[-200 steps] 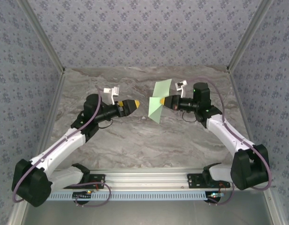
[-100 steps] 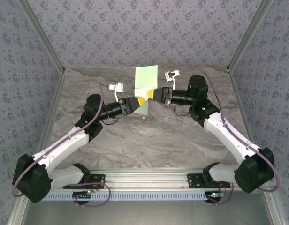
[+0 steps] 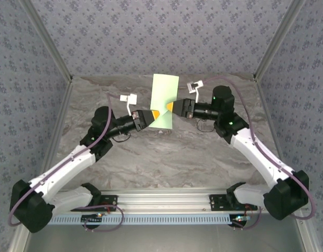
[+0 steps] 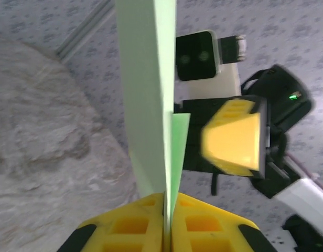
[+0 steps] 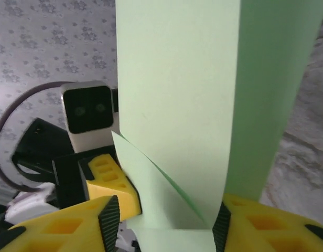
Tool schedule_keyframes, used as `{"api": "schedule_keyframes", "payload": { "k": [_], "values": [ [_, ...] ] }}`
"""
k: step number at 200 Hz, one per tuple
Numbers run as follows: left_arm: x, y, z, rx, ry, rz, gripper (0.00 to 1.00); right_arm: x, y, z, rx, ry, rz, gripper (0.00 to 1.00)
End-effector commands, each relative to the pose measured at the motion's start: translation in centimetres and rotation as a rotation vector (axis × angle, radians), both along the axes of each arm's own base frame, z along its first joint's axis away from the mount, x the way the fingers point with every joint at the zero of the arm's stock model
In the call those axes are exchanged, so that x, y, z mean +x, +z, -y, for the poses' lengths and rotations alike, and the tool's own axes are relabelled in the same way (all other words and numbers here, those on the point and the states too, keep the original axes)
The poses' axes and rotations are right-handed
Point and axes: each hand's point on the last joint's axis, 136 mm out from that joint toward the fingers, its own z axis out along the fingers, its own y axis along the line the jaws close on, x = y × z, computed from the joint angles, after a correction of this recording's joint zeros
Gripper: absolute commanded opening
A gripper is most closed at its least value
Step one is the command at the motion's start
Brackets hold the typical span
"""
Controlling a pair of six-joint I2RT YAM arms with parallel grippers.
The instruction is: Fold a paper plane with a square sheet of paper (fold left side to right side)
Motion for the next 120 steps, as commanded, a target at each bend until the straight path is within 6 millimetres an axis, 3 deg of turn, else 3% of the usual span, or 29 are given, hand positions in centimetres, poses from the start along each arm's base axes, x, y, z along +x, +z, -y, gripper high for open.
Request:
{"api": "schedule_keyframes", "payload": {
  "k": [1, 36, 56, 75, 98, 120],
  "values": [
    [-0.6, -2.2, -1.2, 0.302, 0.098, 0.07, 0.07, 0.2, -2.9, 4.3, -0.278, -0.183, 0.04, 0.65],
    [-0.4, -9.6, -3.9, 0.834, 0.239, 0.014, 0.0, 0.7, -9.0, 15.2, -0.734, -0.584, -0.079, 0.83],
    [-0.4, -13.6, -5.7, 1.158, 0.312, -0.029, 0.0, -0.2, -10.9, 19.3, -0.824, -0.716, -0.156, 0.92],
    [-0.2, -15.8, -6.4, 1.398, 0.386, -0.052, 0.0, -0.9, -11.6, 21.3, -0.859, -0.768, -0.166, 1.0],
    [0.2, -17.3, -6.9, 1.625, 0.462, -0.063, 0.0, -1.5, -11.7, 22.8, -0.883, -0.8, -0.173, 1.0],
    [0.7, -19.3, -6.1, 1.755, 0.48, -0.078, 0.0, -1.7, -11.6, 23.4, -0.884, -0.815, -0.175, 1.0]
  ]
}}
